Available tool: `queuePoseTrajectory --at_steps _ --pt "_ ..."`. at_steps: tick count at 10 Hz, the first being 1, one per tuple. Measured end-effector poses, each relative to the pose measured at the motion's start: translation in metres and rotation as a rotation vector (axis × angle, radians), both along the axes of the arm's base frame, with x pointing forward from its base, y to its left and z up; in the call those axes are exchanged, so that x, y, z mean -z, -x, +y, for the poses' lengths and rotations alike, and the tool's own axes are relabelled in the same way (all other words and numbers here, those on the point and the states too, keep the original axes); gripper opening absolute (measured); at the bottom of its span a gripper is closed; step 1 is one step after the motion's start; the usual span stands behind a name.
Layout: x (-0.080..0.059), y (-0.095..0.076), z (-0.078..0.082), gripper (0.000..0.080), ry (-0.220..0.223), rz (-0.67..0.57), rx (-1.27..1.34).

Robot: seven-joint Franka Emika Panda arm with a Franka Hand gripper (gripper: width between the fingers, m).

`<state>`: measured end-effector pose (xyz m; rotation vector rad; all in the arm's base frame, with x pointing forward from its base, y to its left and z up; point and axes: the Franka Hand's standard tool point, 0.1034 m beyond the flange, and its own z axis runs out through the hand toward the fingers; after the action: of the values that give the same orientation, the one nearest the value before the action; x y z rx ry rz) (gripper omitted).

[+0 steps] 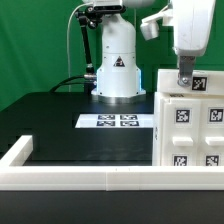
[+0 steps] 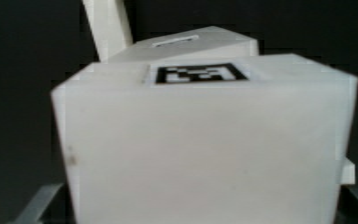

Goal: Assemble cabinet

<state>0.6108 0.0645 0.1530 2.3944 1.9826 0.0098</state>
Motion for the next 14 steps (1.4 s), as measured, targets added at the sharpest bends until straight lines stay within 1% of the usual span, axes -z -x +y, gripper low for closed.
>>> queuePoseTrajectory --at_steps 2,5,8,13,14 --pt "0.0 0.0 -0.001 0.0562 -0.001 0.0 0.027" --pt "0.0 0.0 -0.001 0.0563 -0.007 -0.005 0.237" --pt "0.0 0.001 0.0 0.0563 -0.022 -0.016 0.556" --pt "0.0 0.003 0.012 0.0563 -0.044 -0.03 1.19" --pt "0.0 0.003 0.013 0.0564 -0.046 -0.032 1.269"
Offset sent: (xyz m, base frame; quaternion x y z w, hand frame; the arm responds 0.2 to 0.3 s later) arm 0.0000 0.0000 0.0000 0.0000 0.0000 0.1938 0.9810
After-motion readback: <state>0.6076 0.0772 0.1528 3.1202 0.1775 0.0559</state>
